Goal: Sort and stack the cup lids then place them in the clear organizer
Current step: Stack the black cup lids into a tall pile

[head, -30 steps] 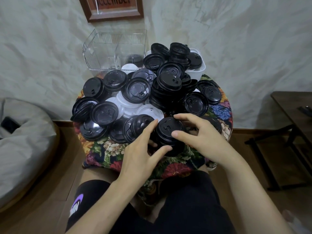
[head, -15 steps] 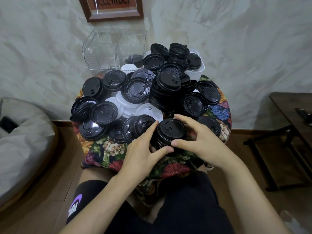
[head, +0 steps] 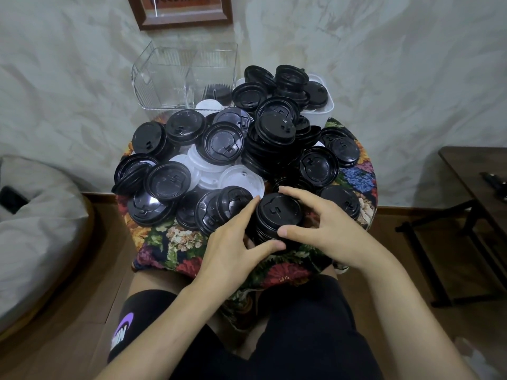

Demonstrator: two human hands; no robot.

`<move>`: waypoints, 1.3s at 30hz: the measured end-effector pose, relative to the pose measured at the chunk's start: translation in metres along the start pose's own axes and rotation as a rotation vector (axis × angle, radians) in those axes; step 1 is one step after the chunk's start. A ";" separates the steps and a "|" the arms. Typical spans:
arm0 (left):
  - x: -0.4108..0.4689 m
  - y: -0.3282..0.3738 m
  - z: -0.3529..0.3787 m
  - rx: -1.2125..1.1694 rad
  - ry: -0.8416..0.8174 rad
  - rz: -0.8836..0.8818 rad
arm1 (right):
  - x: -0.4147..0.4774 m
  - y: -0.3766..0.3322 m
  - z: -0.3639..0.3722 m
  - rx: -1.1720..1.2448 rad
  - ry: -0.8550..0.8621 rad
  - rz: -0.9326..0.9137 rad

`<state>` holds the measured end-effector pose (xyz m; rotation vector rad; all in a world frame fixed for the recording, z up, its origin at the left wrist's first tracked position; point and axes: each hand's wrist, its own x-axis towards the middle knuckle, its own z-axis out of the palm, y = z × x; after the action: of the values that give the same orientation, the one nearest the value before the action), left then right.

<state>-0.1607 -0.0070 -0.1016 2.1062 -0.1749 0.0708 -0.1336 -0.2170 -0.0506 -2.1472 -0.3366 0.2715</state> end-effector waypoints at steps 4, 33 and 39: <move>0.000 0.002 -0.001 0.026 0.003 -0.021 | 0.002 0.001 0.002 -0.024 -0.003 0.009; -0.003 0.007 -0.001 0.084 0.000 0.084 | -0.009 0.015 0.006 0.251 0.002 0.021; -0.002 0.008 0.001 0.095 0.027 0.094 | -0.007 0.014 -0.010 0.220 -0.006 0.002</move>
<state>-0.1636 -0.0120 -0.0958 2.1898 -0.2589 0.1671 -0.1351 -0.2347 -0.0562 -1.9306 -0.2940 0.3025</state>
